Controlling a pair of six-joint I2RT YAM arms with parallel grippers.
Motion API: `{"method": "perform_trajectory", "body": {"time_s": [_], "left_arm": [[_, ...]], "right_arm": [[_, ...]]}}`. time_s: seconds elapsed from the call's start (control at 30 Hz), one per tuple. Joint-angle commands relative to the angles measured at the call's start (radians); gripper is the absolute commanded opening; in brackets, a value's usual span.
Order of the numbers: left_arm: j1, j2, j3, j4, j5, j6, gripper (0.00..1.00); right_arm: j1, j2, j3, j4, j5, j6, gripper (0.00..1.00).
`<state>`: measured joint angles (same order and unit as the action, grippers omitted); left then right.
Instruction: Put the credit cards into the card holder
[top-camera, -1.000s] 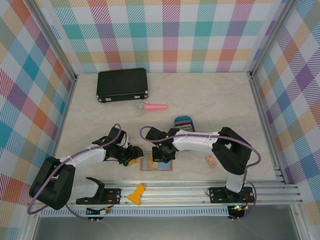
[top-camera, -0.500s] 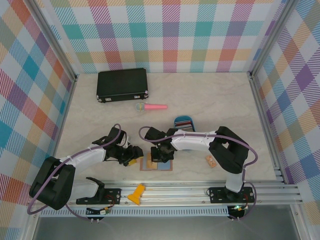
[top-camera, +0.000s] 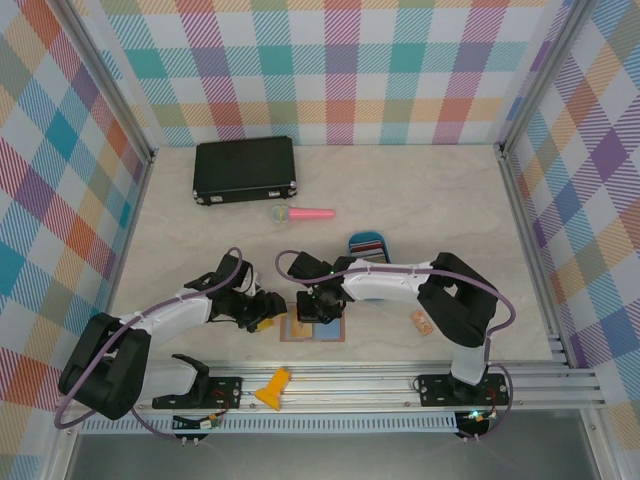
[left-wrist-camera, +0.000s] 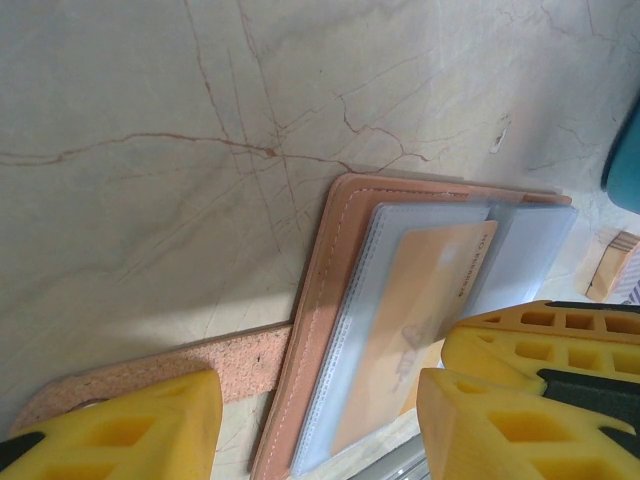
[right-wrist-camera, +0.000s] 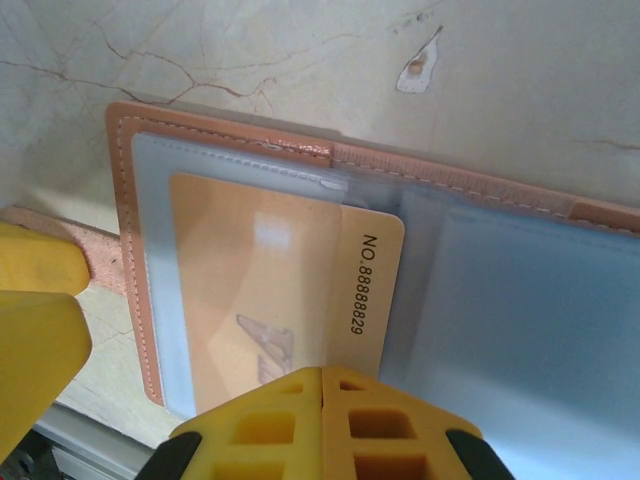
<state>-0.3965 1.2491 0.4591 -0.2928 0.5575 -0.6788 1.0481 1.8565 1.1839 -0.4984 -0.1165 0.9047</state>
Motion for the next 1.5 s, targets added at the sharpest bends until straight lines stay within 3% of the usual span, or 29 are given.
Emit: {"method": "perform_trajectory", "body": {"time_s": [0.0, 0.2, 1.1, 1.47], "left_arm": [[0.004, 0.026, -0.031, -0.086, -0.059, 0.019, 0.55], [0.002, 0.03, -0.029, -0.082, -0.059, 0.019, 0.55], [-0.004, 0.021, -0.031, -0.09, -0.065, 0.018, 0.55], [-0.008, 0.019, -0.031, -0.09, -0.068, 0.017, 0.55]], "right_arm": [[-0.004, -0.041, -0.012, -0.036, 0.025, 0.014, 0.02], [-0.003, -0.061, -0.009, -0.114, 0.064, 0.031, 0.01], [-0.005, 0.044, -0.032, 0.038, -0.074, 0.045, 0.03], [-0.005, 0.008, -0.033, 0.06, -0.082, 0.024, 0.05]]}}
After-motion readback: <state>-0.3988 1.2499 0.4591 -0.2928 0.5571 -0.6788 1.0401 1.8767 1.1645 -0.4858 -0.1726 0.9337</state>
